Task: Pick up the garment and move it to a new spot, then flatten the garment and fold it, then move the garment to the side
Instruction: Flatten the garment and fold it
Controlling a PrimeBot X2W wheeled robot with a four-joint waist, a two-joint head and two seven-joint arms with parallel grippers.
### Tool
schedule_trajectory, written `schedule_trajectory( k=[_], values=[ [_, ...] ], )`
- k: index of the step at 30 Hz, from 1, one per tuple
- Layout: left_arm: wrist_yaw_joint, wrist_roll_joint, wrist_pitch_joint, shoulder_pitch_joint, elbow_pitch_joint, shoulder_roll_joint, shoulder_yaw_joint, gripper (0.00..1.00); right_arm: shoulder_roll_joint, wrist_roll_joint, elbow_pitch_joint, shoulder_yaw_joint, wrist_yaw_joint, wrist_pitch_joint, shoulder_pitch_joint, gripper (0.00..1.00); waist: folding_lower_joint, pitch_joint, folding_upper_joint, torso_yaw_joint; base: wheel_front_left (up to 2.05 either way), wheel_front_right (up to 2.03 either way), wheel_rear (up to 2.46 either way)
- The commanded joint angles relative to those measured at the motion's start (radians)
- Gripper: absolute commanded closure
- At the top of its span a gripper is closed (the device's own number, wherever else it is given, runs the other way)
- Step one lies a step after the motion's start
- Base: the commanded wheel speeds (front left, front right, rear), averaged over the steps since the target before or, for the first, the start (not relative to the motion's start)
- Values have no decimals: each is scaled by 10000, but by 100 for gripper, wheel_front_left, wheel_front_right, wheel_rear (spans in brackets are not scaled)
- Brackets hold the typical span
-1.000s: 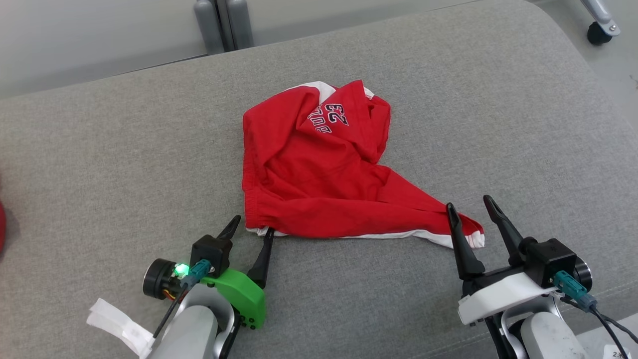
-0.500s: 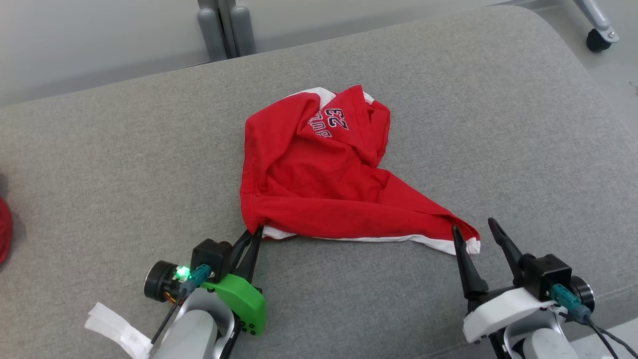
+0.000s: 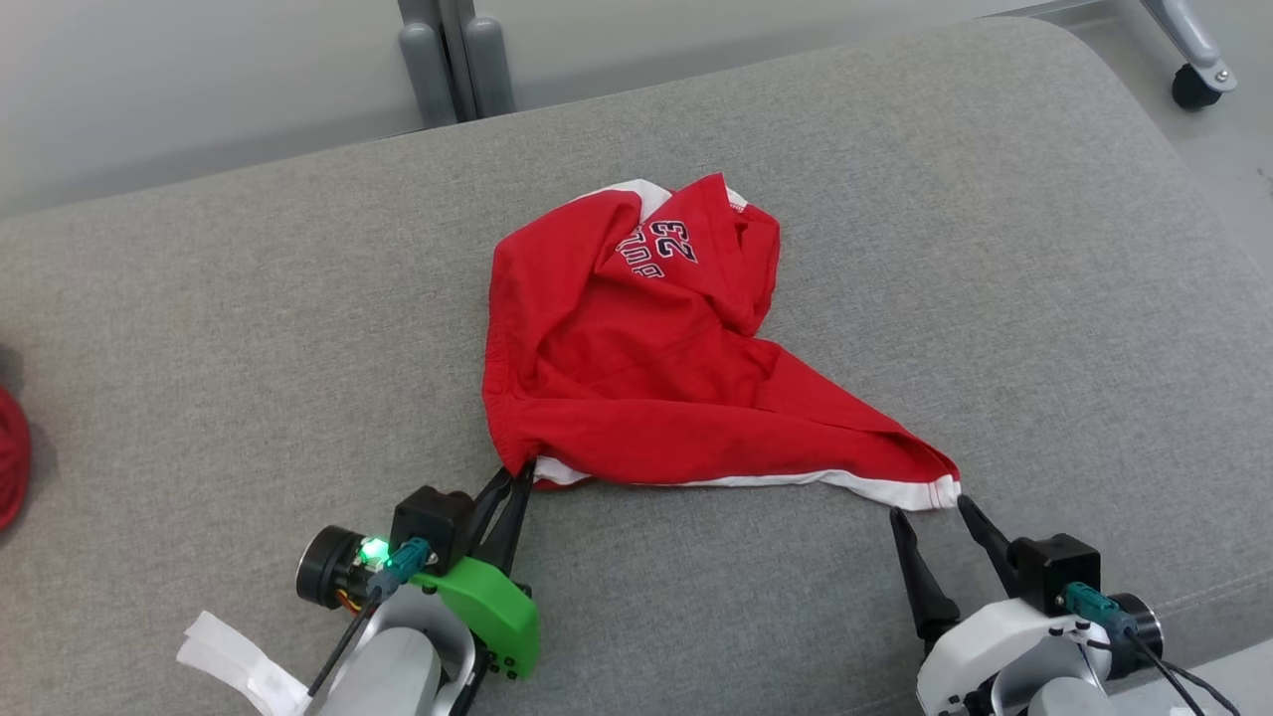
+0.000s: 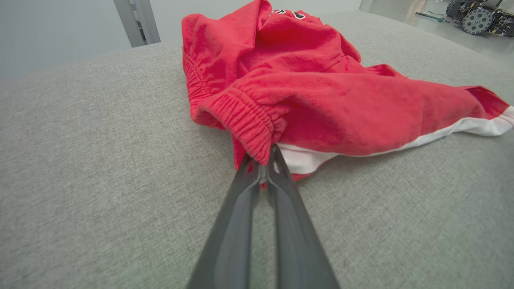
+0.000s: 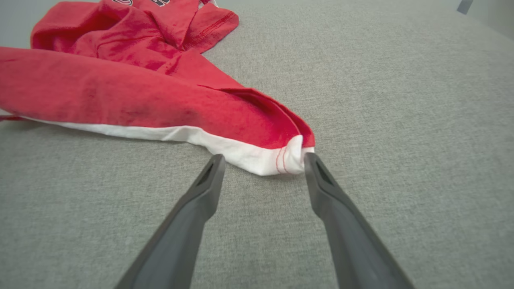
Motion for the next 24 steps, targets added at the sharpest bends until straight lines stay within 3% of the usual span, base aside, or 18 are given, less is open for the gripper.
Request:
schedule_trajectory(
  k=[1, 20, 21, 22, 23, 24],
  values=[
    [-34, -8, -4, 72, -28, 44, -18, 100, -99, 82, 193, 111, -14, -24, -213, 0, 0, 0, 0, 12, 0, 0, 0],
    [-30, -75, -4, 29, -8, 100, -166, 100, -554, 1137, 1569, 845, -14, -31, -1082, 0, 0, -10, 0, 267, 0, 0, 0],
    [-30, -86, -4, 29, -2, 105, -173, 100, -570, 1165, 1589, 862, -14, -31, -1109, 12, 0, -15, 0, 280, 0, 0, 0],
    [-30, -85, -4, 32, 7, 115, -184, 100, -592, 1175, 1605, 862, -14, -31, -1141, 60, 0, -24, 0, 299, 0, 0, 0],
    [-30, -94, -4, 35, 16, 121, -195, 100, -614, 1165, 1620, 926, -14, -31, -1156, 100, 0, -33, 0, 318, 0, 0, 0],
    [-30, -113, -4, 43, 27, 123, -212, 100, -626, 1205, 1652, 1048, -14, -32, -1163, 100, 0, -47, 0, 345, 0, 0, 0]
  ],
)
